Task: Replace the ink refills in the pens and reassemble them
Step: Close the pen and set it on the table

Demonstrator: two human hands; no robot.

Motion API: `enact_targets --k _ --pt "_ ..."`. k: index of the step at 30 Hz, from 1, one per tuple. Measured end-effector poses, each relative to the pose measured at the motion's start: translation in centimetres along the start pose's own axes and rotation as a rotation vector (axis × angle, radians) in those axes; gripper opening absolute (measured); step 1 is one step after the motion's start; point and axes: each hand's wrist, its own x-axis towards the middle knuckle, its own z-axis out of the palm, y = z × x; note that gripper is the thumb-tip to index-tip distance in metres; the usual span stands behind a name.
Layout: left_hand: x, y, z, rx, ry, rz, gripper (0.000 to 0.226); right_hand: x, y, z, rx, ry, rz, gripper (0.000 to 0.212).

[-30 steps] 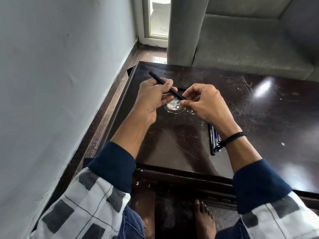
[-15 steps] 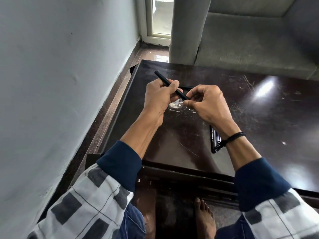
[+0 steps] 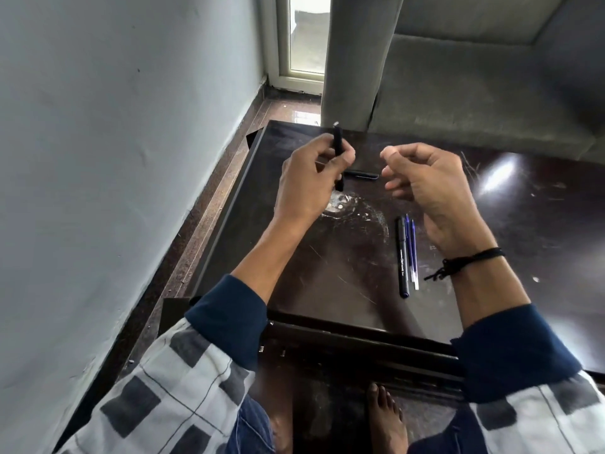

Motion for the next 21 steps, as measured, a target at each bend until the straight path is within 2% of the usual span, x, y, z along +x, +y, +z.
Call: enact_targets --k 2,5,7,10,13,17,21 --pt "-0.1 -0.1 0.3 0.067 -0.056 0.035 0.005 -0.1 -0.2 -0.2 0.032 0.0 -0.023 0.022" --pt "-0.2 -0.2 0.5 0.118 -0.097 0.056 0.008 -0.2 -0.5 0.0 0.039 -0.037 -0.113 0.011" --pt "-0.2 -0.2 0.5 -0.082 -0.076 -0.012 0.006 -0.1 -0.2 0.2 -0.092 -0.042 -0.171 0.01" --pt "0.0 0.2 0.0 -0.461 -0.02 -0.198 0.004 0.3 0.7 0.3 -0.288 -0.03 -0.114 0.012" --pt "0.1 0.2 -0.5 -0.652 0.021 -0.409 0.002 0.4 1.0 0.0 -0.191 -0.05 -0.035 0.011" --pt "0.3 -0.4 -0.5 -0.792 0.024 -0.542 0.012 0.2 0.9 0.4 -0.042 -0.078 0.023 0.009" --pt "1.3 -0.5 -0.4 -0.732 0.147 -0.533 0.026 0.7 1.4 0.0 0.014 0.057 0.008 0.009"
